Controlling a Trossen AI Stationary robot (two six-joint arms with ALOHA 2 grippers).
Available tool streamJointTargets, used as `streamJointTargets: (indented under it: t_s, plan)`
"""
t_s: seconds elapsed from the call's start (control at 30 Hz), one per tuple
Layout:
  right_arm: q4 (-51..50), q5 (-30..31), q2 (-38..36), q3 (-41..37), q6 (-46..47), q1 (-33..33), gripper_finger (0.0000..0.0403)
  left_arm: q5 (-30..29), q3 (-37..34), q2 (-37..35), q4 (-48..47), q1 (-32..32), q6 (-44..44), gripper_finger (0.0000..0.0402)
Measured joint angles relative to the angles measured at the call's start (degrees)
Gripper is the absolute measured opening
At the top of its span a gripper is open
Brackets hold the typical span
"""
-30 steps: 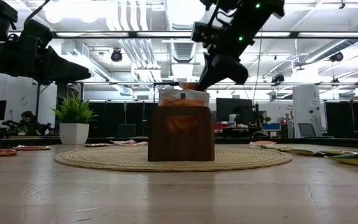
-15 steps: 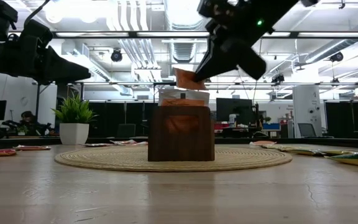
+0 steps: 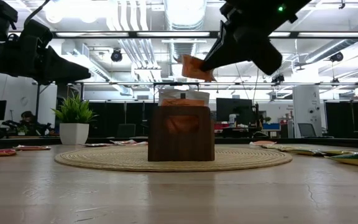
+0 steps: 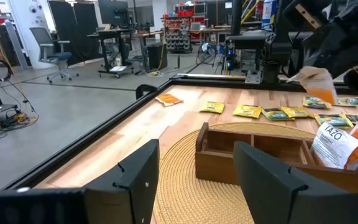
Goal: Pick & Place Tea
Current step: Put the left white tea bag into the bottom section of the wooden organizer
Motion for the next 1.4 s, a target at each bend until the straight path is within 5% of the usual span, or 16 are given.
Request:
streamJointTargets:
  t_s: [0.13, 0.3, 0.63, 1.03, 1.4]
  plan:
    - [0.6, 0.4, 0.0, 0.0, 1.4, 2.8, 0.0012, 0.0, 0.0, 0.0, 0.0, 0.0, 0.0, 0.0202]
    - [1.4, 8.7, 1.4, 0.0, 0.8, 6.8, 0.0012, 0.0, 0.0, 0.0, 0.0, 0.0, 0.0, 0.0202]
    - [3.1, 20.6, 13.1, 6.9, -4.2, 7.9, 0.0012, 0.0, 0.0, 0.0, 0.0, 0.0, 0.0, 0.0202]
    - [-7.9, 20.4, 21.3, 17.2, -2.4, 9.0, 0.0012, 0.0, 0.0, 0.0, 0.0, 0.1, 0.0, 0.0202]
    - [-12.9, 20.7, 21.6, 17.7, 4.0, 8.3, 0.0012, 0.0, 0.0, 0.0, 0.0, 0.0, 0.0, 0.0202]
